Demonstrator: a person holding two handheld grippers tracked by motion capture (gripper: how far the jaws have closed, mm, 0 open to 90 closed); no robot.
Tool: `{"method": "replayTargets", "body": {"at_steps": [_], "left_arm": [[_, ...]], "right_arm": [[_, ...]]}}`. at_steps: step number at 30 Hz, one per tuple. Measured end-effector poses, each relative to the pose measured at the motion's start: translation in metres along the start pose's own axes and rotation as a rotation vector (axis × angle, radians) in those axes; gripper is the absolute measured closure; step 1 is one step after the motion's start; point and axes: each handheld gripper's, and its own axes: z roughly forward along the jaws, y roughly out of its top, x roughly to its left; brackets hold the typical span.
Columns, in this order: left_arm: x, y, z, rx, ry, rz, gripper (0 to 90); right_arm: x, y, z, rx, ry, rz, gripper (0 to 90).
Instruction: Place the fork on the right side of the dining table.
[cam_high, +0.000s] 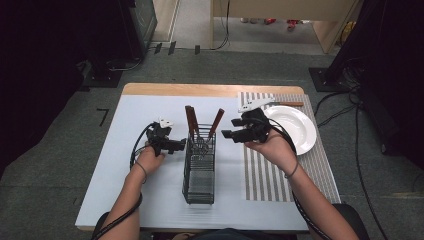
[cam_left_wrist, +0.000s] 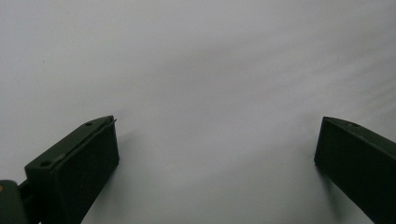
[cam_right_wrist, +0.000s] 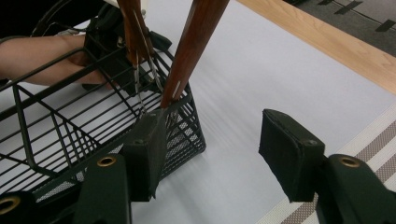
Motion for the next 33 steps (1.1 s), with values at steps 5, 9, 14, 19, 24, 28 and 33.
{"method": "replayTargets", "body": {"at_steps": [5, 9, 14, 19, 24, 28, 33], "left_arm": [[0.000, 0.000, 0.000, 0.000, 0.000, 0.000, 0.0], [0.000, 0.000, 0.000, -0.002, 0.000, -0.002, 0.0], [0.000, 0.000, 0.000, -0.003, 0.000, -0.004, 0.0], [0.000, 0.000, 0.000, -0.002, 0.000, -0.003, 0.0], [0.000, 0.000, 0.000, -0.002, -0.001, -0.003, 0.0], [0.000, 0.000, 0.000, -0.003, -0.001, -0.003, 0.0], [0.000, 0.000, 0.000, -0.002, -0.001, -0.002, 0.0]], "right_arm": [[0.001, 0.005, 0.001, -0.004, 0.006, -0.013, 42.7], [0.002, 0.013, 0.001, -0.018, 0.011, -0.017, 43.1], [0.000, 0.020, 0.003, -0.035, 0.017, -0.025, 44.5], [0.001, 0.028, 0.005, -0.051, 0.023, -0.047, 47.4], [0.001, 0.034, 0.007, -0.060, 0.027, -0.056, 51.8], [0.000, 0.039, 0.008, -0.076, 0.043, -0.051, 59.1], [0.001, 0.040, 0.005, -0.080, 0.054, -0.049, 70.9]]}}
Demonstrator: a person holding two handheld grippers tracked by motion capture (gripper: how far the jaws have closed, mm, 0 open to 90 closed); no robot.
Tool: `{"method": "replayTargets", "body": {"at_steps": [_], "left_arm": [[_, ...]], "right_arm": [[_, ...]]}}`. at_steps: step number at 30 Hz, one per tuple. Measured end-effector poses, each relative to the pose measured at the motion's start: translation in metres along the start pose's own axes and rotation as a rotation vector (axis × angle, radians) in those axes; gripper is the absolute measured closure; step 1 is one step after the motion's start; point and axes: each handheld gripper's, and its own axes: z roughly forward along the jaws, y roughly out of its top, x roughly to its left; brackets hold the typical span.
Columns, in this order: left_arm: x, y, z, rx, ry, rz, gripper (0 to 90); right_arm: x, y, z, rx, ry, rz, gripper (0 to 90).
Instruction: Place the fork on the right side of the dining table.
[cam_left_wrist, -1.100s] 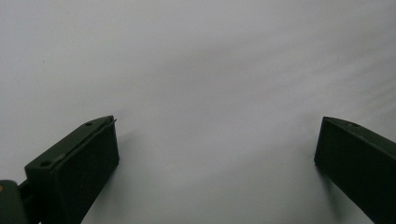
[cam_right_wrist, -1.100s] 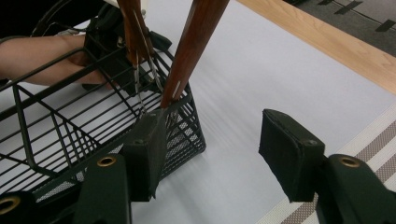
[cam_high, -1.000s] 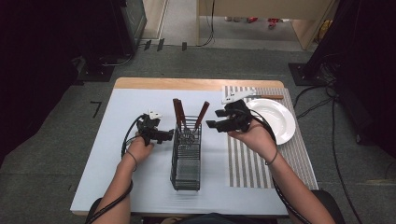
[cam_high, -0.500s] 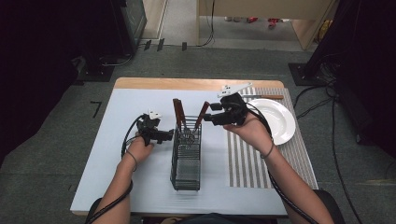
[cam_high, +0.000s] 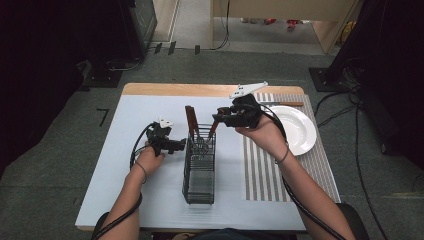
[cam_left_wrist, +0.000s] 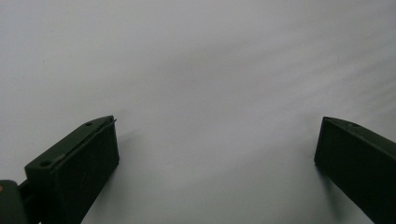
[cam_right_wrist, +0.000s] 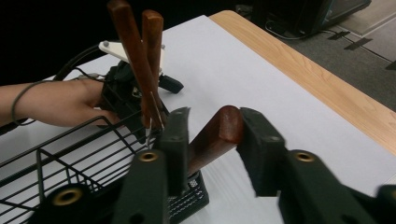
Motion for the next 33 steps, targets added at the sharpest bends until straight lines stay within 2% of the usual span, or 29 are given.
{"method": "replayTargets", "body": {"at_steps": [6, 7, 8, 10, 15, 21, 24, 27, 30, 33], "left_arm": [[0.000, 0.000, 0.000, 0.001, 0.000, 0.001, 0.0], [0.000, 0.000, 0.000, 0.001, 0.000, 0.001, 0.0], [0.000, 0.000, 0.000, 0.001, 0.000, 0.001, 0.0], [0.000, 0.000, 0.000, 0.002, 0.000, 0.002, 0.0], [0.000, 0.000, 0.000, 0.002, 0.001, 0.002, 0.0], [0.000, 0.000, 0.000, 0.002, 0.000, 0.001, 0.0], [0.000, 0.000, 0.000, 0.000, 0.001, 0.001, 0.0], [0.000, 0.000, 0.000, -0.001, 0.001, 0.000, 0.0], [0.000, 0.000, 0.000, -0.001, 0.001, 0.000, 0.0], [0.000, 0.000, 0.000, -0.001, 0.001, 0.001, 0.0]], "right_arm": [[0.000, -0.004, -0.012, 0.005, 0.086, 0.070, 77.9], [0.000, -0.004, -0.012, 0.005, 0.086, 0.070, 77.9], [0.002, -0.005, -0.016, 0.003, 0.116, 0.090, 79.8], [0.002, -0.007, -0.019, -0.006, 0.142, 0.108, 80.9], [0.004, -0.005, -0.026, -0.044, 0.125, 0.101, 81.1], [0.009, 0.003, -0.041, -0.096, 0.094, 0.056, 81.2], [0.011, 0.007, -0.051, -0.127, 0.097, 0.055, 81.2], [0.013, 0.011, -0.061, -0.154, 0.120, 0.059, 81.2], [0.016, 0.015, -0.073, -0.177, 0.105, 0.037, 81.2], [0.016, 0.016, -0.081, -0.195, 0.098, 0.037, 81.2]]}}
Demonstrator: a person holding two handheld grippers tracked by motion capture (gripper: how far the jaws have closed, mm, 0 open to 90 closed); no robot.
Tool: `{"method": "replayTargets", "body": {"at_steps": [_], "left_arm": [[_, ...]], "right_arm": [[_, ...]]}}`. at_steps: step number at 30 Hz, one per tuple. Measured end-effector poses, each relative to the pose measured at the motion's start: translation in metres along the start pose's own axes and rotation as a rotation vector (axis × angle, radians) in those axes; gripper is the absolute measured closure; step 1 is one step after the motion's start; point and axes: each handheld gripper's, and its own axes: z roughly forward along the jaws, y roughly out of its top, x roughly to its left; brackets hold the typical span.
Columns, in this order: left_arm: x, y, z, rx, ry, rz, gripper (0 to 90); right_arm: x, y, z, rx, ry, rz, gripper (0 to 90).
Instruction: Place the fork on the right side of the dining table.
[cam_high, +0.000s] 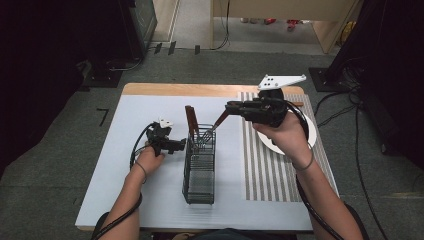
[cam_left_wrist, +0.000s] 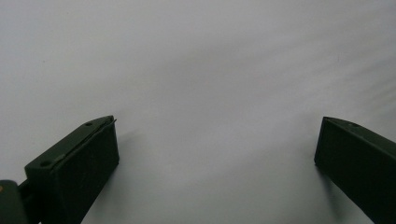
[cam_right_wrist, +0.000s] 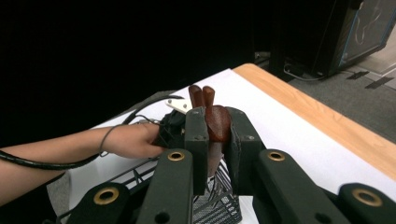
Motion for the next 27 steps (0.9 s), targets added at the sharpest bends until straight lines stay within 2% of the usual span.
{"method": "replayTargets", "body": {"at_steps": [15, 19, 27], "left_arm": [[0.000, 0.000, 0.000, 0.001, 0.000, 0.001, 0.0], [0.000, 0.000, 0.000, 0.000, 0.000, 0.000, 0.0], [0.000, 0.000, 0.000, 0.000, 0.000, 0.000, 0.0]], "right_arm": [[-0.011, 0.002, -0.059, -0.086, -0.096, 0.028, 81.2], [-0.015, -0.006, -0.068, -0.071, -0.133, 0.042, 81.2], [-0.021, -0.033, -0.070, -0.003, -0.193, 0.070, 81.2]]}}
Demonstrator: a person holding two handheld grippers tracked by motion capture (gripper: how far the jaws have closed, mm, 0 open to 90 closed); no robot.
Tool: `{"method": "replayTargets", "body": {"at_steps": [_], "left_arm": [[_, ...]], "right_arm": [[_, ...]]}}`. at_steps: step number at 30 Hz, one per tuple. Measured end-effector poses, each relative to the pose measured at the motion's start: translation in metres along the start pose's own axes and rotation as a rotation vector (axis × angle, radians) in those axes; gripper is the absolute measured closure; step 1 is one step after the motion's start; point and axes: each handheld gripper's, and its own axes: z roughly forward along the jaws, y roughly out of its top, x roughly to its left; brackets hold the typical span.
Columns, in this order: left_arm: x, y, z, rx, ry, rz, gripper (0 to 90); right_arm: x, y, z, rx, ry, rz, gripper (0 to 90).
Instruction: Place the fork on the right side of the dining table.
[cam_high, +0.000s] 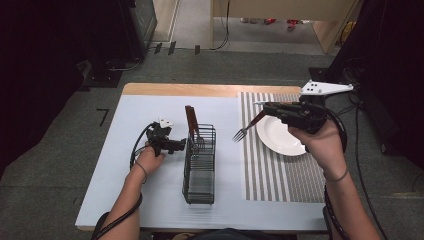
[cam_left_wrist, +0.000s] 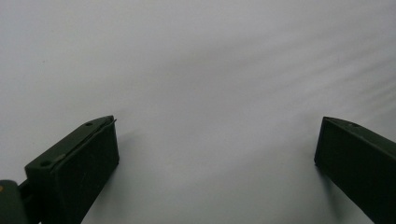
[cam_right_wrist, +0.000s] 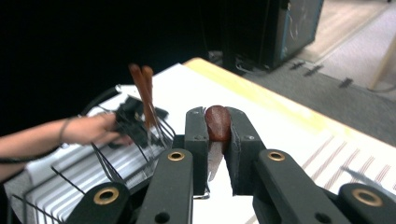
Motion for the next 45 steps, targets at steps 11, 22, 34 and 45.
{"method": "replayTargets", "body": {"at_steps": [11, 22, 34, 45], "left_arm": [[0.000, 0.000, 0.000, 0.000, 0.000, 0.000, 0.0], [0.000, 0.000, 0.000, 0.000, 0.000, 0.001, 0.0], [0.000, 0.000, 0.000, 0.000, 0.000, 0.001, 0.0], [0.000, 0.000, 0.000, 0.000, 0.001, 0.001, 0.0]], "right_arm": [[-0.010, -0.035, -0.013, 0.043, -0.083, 0.053, 81.1], [-0.015, -0.065, -0.024, 0.063, -0.148, 0.097, 81.0], [-0.015, -0.089, -0.026, 0.097, -0.169, 0.157, 80.6], [-0.018, -0.100, -0.041, 0.092, -0.202, 0.176, 75.7]]}}
